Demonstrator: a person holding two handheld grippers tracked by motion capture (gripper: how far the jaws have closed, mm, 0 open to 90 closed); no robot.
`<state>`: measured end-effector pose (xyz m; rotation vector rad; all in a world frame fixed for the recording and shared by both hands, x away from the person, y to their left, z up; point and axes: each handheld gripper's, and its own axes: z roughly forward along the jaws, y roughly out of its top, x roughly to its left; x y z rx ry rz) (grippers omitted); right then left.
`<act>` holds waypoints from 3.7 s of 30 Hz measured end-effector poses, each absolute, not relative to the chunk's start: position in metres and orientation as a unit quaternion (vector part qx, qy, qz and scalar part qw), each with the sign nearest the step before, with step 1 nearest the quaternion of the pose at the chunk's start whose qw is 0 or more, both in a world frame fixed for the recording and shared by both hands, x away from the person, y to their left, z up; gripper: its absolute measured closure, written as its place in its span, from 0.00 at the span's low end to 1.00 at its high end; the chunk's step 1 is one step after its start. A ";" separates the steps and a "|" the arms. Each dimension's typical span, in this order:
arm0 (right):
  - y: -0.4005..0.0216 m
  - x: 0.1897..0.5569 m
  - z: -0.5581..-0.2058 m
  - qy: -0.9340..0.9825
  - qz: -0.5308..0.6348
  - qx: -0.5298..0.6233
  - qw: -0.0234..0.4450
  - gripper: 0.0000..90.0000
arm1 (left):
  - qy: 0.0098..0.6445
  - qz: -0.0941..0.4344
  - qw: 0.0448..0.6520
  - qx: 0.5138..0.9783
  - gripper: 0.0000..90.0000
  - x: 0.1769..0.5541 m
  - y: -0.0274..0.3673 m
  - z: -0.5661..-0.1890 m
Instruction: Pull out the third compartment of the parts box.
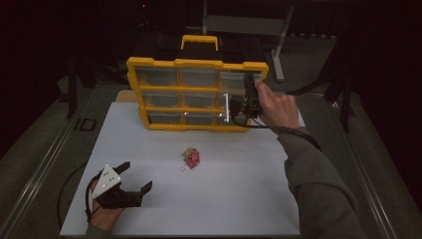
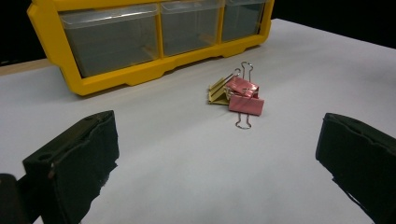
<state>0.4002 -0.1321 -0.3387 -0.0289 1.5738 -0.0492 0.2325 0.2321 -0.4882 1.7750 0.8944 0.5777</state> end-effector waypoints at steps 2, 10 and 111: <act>-0.132 0.398 -0.339 0.709 -0.020 -0.012 0.705 0.88 | 0.372 0.240 0.511 0.737 0.00 0.232 0.232 -0.488; -0.135 0.388 -0.338 0.710 -0.013 -0.017 0.704 0.88 | 0.371 0.240 0.510 0.738 0.00 0.233 0.232 -0.488; -0.145 0.316 -0.346 0.721 0.057 -0.015 0.690 0.34 | 0.375 0.240 0.506 0.738 0.00 0.233 0.232 -0.490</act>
